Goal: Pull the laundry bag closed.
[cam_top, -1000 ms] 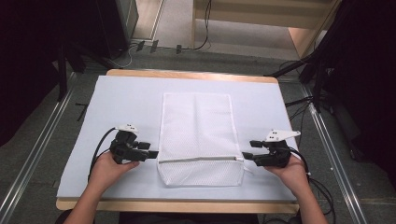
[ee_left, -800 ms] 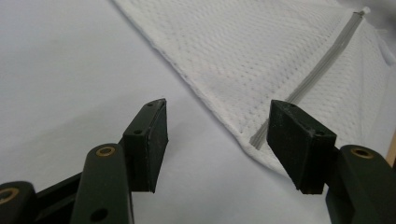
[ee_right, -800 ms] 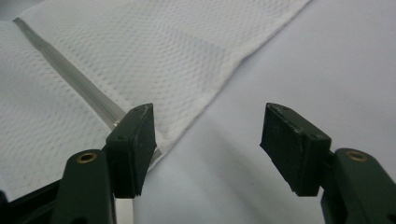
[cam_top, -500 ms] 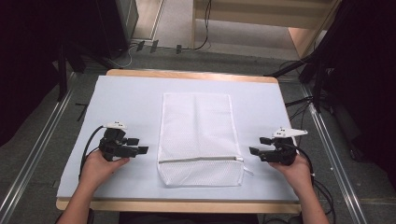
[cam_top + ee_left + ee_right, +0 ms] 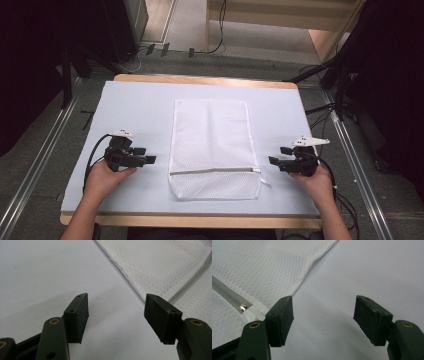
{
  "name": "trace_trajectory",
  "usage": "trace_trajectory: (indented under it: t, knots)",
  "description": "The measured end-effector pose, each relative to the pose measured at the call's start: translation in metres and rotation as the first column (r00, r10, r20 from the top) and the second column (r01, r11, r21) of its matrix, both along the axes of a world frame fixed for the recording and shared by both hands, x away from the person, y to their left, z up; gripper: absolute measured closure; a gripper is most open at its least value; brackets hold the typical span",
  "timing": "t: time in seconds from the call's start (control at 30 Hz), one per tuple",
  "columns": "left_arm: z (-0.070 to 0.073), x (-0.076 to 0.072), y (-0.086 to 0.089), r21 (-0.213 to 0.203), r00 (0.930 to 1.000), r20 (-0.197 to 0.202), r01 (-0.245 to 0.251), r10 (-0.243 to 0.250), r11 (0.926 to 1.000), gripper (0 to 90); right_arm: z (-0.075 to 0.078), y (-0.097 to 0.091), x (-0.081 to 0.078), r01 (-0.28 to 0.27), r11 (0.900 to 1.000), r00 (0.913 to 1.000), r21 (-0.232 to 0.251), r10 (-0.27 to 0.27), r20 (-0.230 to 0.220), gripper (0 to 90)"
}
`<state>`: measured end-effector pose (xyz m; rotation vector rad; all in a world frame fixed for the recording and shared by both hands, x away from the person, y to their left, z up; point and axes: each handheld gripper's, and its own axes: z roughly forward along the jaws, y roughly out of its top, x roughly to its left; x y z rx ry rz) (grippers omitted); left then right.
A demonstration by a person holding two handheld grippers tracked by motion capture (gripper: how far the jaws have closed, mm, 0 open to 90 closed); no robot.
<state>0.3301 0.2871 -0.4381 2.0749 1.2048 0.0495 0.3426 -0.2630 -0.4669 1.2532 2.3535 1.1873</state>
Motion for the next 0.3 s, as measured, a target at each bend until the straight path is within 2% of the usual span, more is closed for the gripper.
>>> trace_trajectory:
  t: [0.3]
  knots:
    - [-0.0025,0.0019,-0.0002,0.007,0.9999,-0.010,-0.003,0.004,1.0000,36.3,-0.0022,-0.0003,0.0013,0.004,0.9999,1.0000,-0.012,-0.004,-0.008,32.8]
